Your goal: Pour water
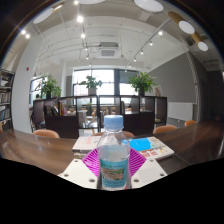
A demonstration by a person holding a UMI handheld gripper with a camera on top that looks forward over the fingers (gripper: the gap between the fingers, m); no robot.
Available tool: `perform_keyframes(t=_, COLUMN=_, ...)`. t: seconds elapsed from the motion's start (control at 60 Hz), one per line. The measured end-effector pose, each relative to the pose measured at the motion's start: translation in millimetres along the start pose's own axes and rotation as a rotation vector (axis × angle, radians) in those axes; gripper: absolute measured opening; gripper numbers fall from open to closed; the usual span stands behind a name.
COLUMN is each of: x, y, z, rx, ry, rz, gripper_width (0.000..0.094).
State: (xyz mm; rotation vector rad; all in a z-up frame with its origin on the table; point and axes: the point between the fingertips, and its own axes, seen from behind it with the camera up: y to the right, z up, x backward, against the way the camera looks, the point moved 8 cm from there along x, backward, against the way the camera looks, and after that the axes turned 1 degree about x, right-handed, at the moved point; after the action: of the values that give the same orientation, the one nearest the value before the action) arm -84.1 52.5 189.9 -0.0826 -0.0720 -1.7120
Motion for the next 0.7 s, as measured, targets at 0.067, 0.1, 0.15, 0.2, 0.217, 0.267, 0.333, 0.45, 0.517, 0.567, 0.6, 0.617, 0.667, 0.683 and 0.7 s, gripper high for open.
perform_keyframes(t=0.067, x=-10.0, y=13.5, z=-17.9, rx=0.046, ry=-0.048, rz=-0.03, gripper_width=0.0333)
perform_keyframes(t=0.1, x=-10.9, y=15.3, z=-25.3, rx=0.058, ry=-0.067, rz=-0.036, gripper_width=0.0333)
perform_keyframes(t=0.15, x=-18.4, y=24.2, z=-43.4, rx=0.048, ry=-0.085, rz=-0.026, gripper_width=0.0333)
perform_keyframes(t=0.2, x=-18.8, y=21.8, z=-53.1, rx=0.028, ry=-0.098, rz=-0.011, gripper_width=0.0334)
perform_keyframes(t=0.217, x=-32.3, y=27.1, z=-63.6, rx=0.026, ry=-0.099, rz=-0.011, gripper_width=0.0334)
perform_keyframes(t=0.267, x=-28.5, y=31.4, z=-76.2, rx=0.025, ry=-0.114, rz=-0.015, gripper_width=0.0331)
perform_keyframes(t=0.333, x=-23.7, y=34.8, z=-84.7, rx=0.027, ry=-0.099, rz=-0.013, gripper_width=0.0339)
perform_keyframes(t=0.45, x=-22.7, y=37.0, z=-91.4, rx=-0.006, ry=-0.076, rz=-0.013, gripper_width=0.0345)
perform_keyframes(t=0.517, x=-23.5, y=35.7, z=-91.1, rx=0.009, ry=-0.076, rz=-0.009, gripper_width=0.0377)
perform_keyframes(t=0.567, x=-22.2, y=36.5, z=-91.8, rx=0.019, ry=-0.078, rz=-0.007, gripper_width=0.0422)
perform_keyframes(t=0.6, x=-24.4, y=35.4, z=-90.3, rx=0.018, ry=-0.083, rz=-0.005, gripper_width=0.0448)
perform_keyframes(t=0.617, x=-22.5, y=35.9, z=-90.8, rx=0.016, ry=-0.087, rz=-0.002, gripper_width=0.0457)
perform_keyframes(t=0.667, x=-18.7, y=35.9, z=-95.5, rx=0.014, ry=-0.116, rz=0.014, gripper_width=0.0566)
perform_keyframes(t=0.683, x=-16.8, y=36.9, z=-96.8, rx=0.015, ry=-0.125, rz=0.016, gripper_width=0.0618)
perform_keyframes(t=0.7, x=-14.7, y=38.2, z=-98.1, rx=0.015, ry=-0.132, rz=0.015, gripper_width=0.0664)
